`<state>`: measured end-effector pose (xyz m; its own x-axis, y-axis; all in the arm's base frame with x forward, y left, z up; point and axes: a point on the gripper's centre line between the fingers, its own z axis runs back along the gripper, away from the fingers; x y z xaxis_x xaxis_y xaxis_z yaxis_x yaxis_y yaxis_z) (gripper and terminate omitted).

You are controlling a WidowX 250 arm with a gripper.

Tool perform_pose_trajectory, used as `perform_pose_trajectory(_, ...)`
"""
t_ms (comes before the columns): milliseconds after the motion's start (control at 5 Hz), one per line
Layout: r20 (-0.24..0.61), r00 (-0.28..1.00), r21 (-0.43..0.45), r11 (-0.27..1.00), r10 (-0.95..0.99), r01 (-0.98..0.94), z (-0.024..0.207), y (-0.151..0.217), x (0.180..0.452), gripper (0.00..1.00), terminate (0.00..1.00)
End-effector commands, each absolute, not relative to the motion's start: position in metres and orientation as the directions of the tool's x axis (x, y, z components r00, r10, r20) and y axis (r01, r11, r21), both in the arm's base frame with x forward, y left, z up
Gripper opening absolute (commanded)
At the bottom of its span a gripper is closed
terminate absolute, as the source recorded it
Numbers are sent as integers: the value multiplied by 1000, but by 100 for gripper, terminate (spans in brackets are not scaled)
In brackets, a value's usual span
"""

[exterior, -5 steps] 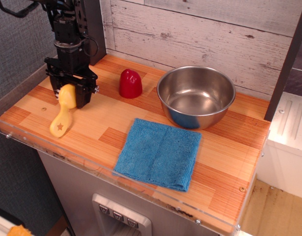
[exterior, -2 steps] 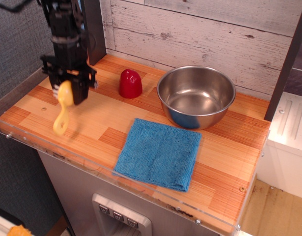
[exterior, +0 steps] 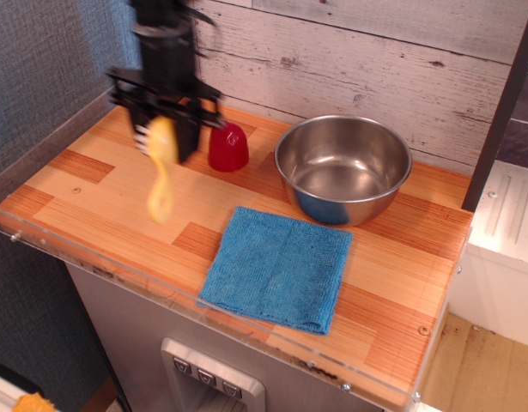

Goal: Put the brush on the cloth.

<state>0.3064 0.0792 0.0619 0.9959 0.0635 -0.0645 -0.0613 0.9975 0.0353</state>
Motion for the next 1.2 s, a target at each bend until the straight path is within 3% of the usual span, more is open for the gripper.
perform_pose_trajectory(0, -28, 999, 96, 995, 21, -18, 52, 22, 314, 0, 0)
perform_pose_trajectory(600, -27, 999, 98, 994, -43, 45, 47, -6, 312, 0, 0)
perform_pose_trajectory(800, -17, 999, 87, 996, -32, 34, 53, -4, 310, 100, 0)
perform_pose_trajectory(1000, -10, 1000, 74, 997, -20, 21, 57, 3, 309, 100, 0)
